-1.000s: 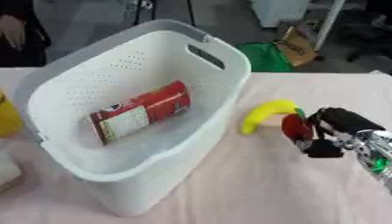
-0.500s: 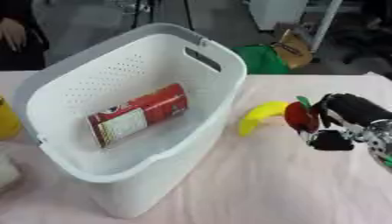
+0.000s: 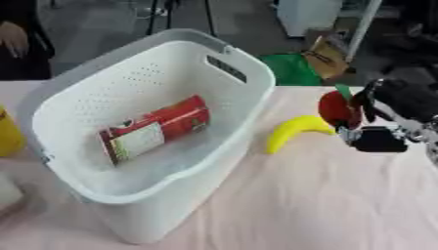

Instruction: Pick up objects on the table and place them in the box.

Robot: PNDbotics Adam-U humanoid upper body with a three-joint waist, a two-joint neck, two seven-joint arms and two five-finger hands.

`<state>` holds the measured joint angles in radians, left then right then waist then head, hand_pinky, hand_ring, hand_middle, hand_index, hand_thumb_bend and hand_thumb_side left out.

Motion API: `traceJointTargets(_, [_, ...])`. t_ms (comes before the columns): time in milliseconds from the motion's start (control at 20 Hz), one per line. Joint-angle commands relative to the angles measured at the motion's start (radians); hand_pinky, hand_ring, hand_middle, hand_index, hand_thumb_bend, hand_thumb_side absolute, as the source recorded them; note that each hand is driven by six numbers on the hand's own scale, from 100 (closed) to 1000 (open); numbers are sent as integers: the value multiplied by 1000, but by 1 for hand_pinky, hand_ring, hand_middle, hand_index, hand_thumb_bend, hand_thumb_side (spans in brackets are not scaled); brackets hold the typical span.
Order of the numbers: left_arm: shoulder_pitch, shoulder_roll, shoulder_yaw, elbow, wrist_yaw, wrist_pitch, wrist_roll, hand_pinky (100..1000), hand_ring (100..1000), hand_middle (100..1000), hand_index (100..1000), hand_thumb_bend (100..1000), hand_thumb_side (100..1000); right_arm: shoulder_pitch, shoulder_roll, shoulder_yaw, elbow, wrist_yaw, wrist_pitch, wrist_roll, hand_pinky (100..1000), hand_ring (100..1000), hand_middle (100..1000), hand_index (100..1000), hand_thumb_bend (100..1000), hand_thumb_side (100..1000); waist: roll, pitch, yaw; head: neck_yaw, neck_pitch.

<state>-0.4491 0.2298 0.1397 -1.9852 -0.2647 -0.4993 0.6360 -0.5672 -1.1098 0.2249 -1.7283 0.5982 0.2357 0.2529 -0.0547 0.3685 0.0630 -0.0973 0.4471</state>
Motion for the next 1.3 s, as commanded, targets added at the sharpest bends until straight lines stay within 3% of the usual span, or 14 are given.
traceJointTargets(50, [-8, 22, -1, -15, -3, -8, 4, 669, 579, 605, 742, 100, 1000, -31, -60, -24, -43, -13, 12, 7, 851, 773, 348, 534, 100, 559, -1, -29, 2, 0, -2])
traceJointTargets(500, [-11, 29, -11, -15, 4, -10, -6, 668, 579, 605, 742, 100, 1000, -194, -42, 6, -58, -19, 6, 51, 853, 774, 325, 527, 100, 555, -15, -34, 28, -14, -1])
traceJointTargets(750, [-14, 33, -17, -15, 10, -11, -14, 669, 579, 604, 742, 100, 1000, -344, 38, 45, 7, 6, -19, 89, 855, 773, 319, 525, 100, 561, -30, -33, 50, -31, -6])
traceJointTargets(1300, [-35, 31, -26, -15, 22, -18, -24, 669, 579, 604, 741, 100, 1000, -546, 228, 94, 204, 80, -80, 113, 858, 769, 309, 517, 100, 565, -47, -12, 91, -61, -25])
